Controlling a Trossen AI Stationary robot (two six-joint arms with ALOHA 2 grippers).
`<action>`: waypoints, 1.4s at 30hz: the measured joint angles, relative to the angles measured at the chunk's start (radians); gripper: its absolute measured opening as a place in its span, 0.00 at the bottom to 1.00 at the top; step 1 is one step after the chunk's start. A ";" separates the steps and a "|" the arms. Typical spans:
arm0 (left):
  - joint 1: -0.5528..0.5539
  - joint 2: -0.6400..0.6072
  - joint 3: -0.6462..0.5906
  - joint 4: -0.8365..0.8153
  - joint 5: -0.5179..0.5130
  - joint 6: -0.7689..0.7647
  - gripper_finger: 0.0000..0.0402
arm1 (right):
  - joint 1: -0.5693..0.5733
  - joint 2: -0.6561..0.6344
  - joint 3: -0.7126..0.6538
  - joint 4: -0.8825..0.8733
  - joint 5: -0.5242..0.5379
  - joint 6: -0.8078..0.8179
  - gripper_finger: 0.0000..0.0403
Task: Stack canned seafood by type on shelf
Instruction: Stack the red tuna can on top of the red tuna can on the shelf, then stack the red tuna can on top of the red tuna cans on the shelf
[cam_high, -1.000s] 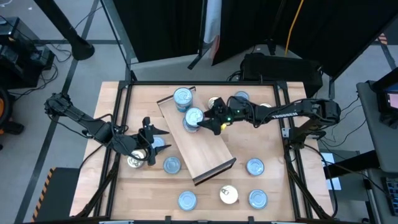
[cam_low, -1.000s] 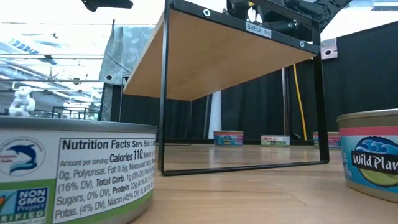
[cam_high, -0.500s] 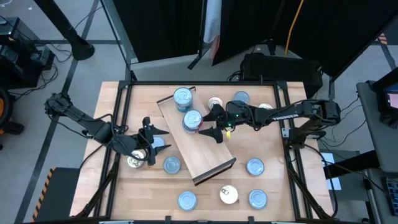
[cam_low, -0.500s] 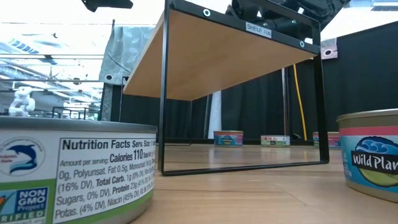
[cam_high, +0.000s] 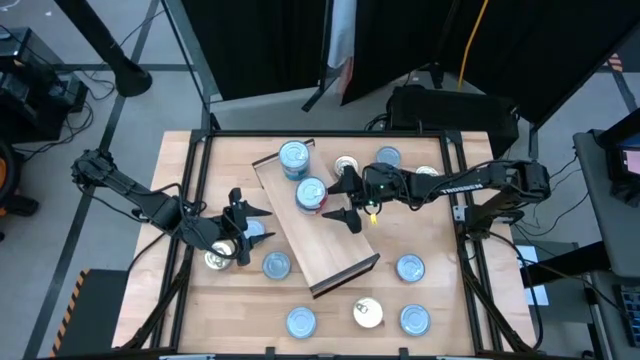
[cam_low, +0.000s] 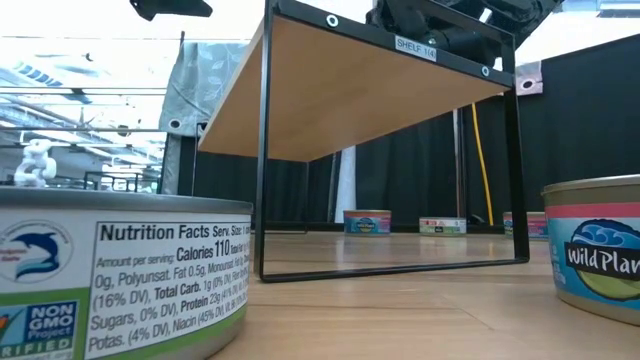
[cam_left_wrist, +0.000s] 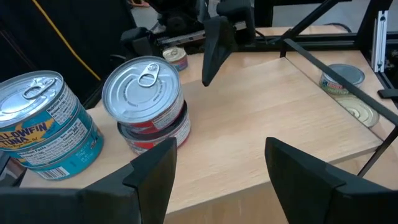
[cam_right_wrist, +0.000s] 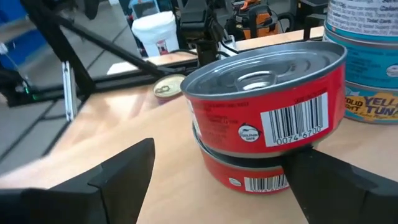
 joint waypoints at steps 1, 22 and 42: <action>0.000 0.000 0.000 -0.003 0.000 0.000 0.61 | 0.000 -0.007 0.000 -0.014 0.001 -0.017 0.83; 0.000 0.000 0.000 -0.005 -0.008 0.018 0.61 | 0.000 -0.042 0.003 -0.104 0.009 -0.353 0.78; 0.000 0.000 0.000 -0.004 -0.008 0.017 0.61 | 0.175 -0.198 0.391 -1.276 0.261 0.036 0.78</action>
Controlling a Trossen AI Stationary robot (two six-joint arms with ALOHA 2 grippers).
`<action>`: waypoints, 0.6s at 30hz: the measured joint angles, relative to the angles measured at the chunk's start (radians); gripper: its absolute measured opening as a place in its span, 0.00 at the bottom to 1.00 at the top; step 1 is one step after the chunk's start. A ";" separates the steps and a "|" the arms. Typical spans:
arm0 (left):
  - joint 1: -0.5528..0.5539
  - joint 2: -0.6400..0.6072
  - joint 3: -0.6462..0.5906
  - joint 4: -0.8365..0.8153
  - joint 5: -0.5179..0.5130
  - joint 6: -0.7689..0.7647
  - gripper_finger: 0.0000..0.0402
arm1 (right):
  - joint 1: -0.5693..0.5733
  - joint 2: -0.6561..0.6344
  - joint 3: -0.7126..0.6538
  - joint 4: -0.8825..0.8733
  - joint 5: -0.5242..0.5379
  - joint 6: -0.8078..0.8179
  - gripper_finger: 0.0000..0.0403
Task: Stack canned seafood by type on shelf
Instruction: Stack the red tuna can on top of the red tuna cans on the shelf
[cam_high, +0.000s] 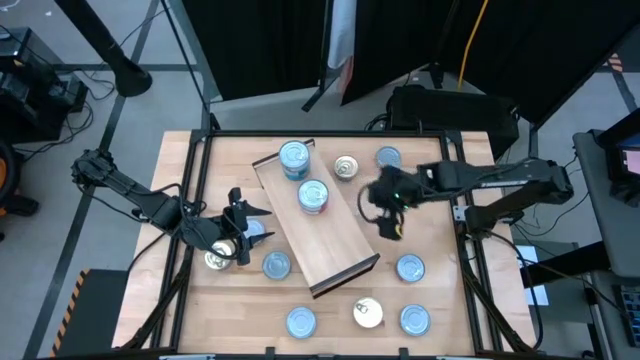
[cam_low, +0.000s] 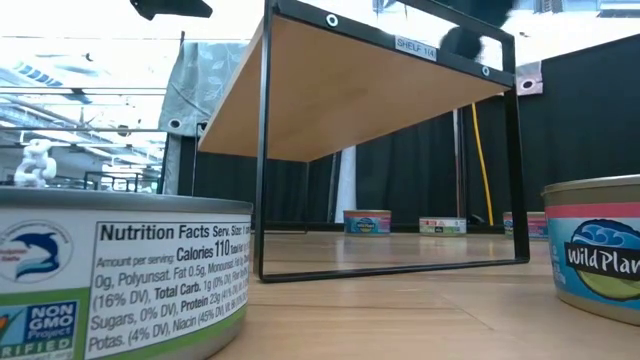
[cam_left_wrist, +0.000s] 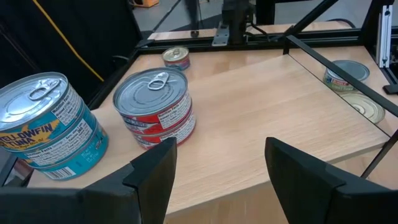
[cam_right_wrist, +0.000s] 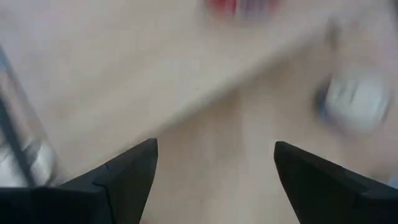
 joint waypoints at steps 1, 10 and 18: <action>0.000 0.000 0.000 0.000 0.000 0.000 0.61 | 0.025 -0.012 -0.005 -0.054 0.001 0.058 0.77; 0.000 0.000 0.000 0.008 0.000 -0.026 0.61 | 0.325 -0.109 -0.238 -0.145 -0.005 0.558 0.61; 0.000 0.000 0.000 0.034 0.000 -0.028 0.61 | 0.457 -0.115 -0.488 0.035 0.001 0.835 0.30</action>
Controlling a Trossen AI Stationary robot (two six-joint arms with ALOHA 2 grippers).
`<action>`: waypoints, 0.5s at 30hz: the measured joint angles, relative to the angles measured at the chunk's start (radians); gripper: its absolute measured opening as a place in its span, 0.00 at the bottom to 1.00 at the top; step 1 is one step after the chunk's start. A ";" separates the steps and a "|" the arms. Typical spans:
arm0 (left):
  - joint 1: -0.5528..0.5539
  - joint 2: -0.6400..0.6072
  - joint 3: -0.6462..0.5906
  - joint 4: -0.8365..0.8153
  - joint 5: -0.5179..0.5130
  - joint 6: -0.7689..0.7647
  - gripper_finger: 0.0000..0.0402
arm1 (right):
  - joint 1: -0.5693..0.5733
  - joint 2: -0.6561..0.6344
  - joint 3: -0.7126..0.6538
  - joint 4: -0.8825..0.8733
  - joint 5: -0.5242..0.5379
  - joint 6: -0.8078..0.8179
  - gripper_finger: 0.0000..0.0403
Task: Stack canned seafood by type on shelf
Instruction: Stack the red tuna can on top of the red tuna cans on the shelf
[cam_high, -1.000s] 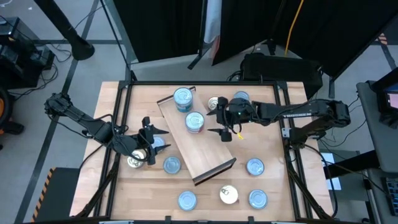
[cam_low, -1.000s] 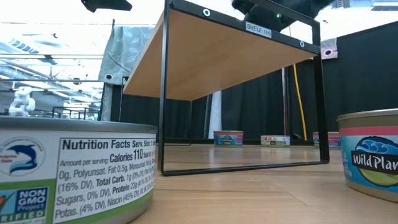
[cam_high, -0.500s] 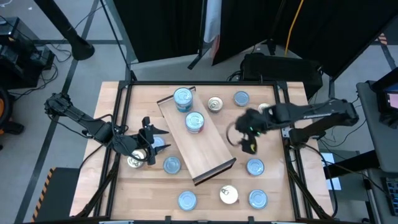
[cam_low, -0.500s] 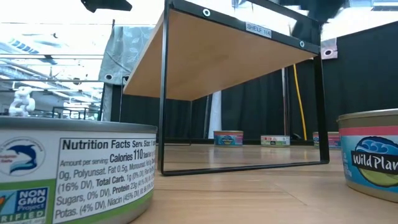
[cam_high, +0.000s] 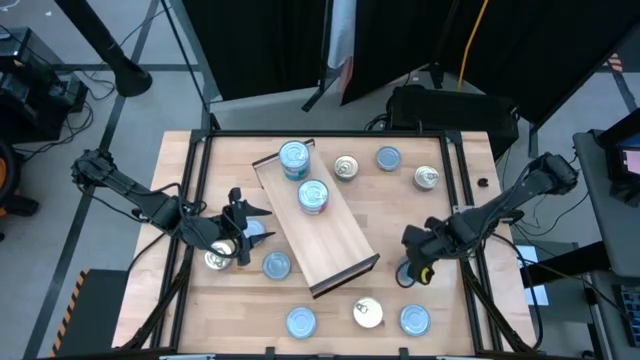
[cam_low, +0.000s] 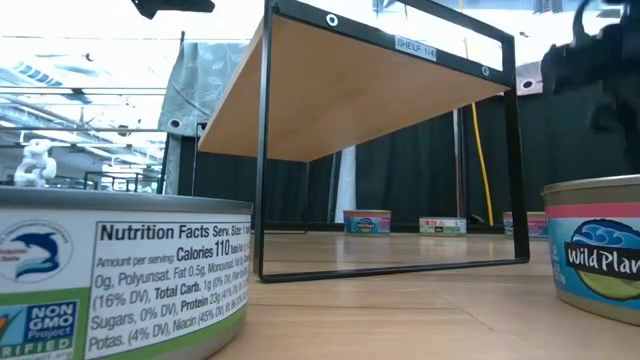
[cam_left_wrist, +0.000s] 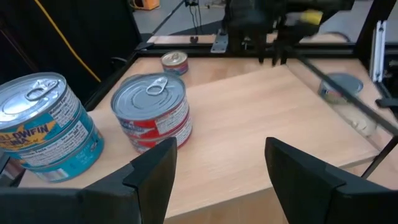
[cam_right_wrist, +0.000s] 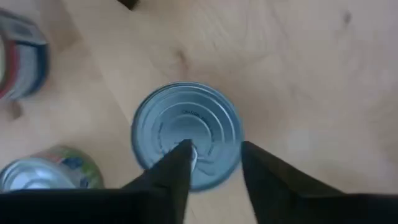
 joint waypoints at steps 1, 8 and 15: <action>0.000 0.000 0.000 0.002 0.000 -0.002 0.61 | -0.001 0.000 -0.025 0.027 0.001 0.016 0.26; 0.000 0.000 0.000 -0.001 0.000 -0.059 0.61 | -0.033 0.000 -0.089 0.080 0.004 0.015 0.02; 0.000 0.021 0.000 -0.008 0.000 -0.075 0.61 | -0.044 0.000 -0.089 0.097 0.004 0.015 0.01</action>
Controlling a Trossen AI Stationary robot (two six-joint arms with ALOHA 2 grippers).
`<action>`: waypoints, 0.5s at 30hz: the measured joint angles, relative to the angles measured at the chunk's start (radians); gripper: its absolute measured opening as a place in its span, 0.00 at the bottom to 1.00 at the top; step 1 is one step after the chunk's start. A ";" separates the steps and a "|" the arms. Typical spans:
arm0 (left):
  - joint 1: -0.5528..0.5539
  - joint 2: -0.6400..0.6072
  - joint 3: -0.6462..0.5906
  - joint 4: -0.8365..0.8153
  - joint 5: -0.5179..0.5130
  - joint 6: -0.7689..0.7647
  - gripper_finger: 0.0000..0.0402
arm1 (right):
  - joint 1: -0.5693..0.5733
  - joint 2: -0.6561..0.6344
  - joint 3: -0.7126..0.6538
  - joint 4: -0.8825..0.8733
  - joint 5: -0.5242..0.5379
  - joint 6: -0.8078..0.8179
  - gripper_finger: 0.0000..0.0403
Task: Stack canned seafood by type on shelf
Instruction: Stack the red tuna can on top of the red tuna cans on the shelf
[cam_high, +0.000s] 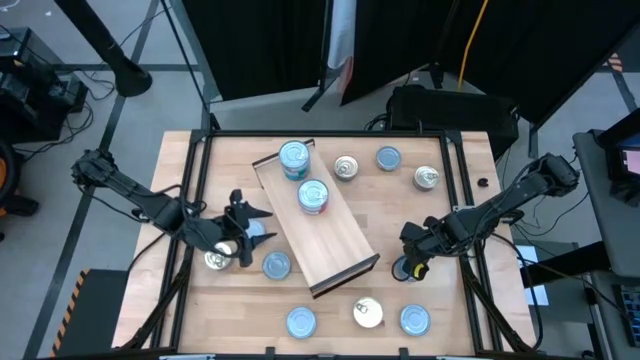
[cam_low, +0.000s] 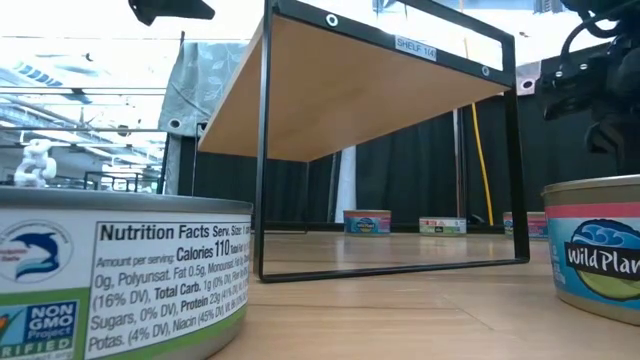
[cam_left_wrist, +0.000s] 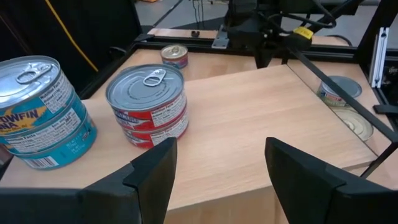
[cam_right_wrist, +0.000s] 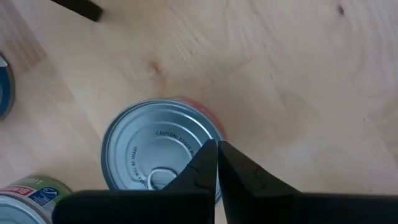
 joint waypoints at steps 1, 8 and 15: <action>0.000 0.003 0.000 0.000 0.000 0.002 0.61 | 0.000 0.001 0.000 0.000 0.000 0.000 0.01; 0.000 0.005 0.000 0.000 0.000 0.024 0.61 | 0.000 0.036 0.000 0.004 -0.001 -0.001 0.00; 0.000 0.005 0.000 0.000 0.000 0.024 0.61 | 0.000 0.056 0.000 0.004 -0.002 -0.003 0.00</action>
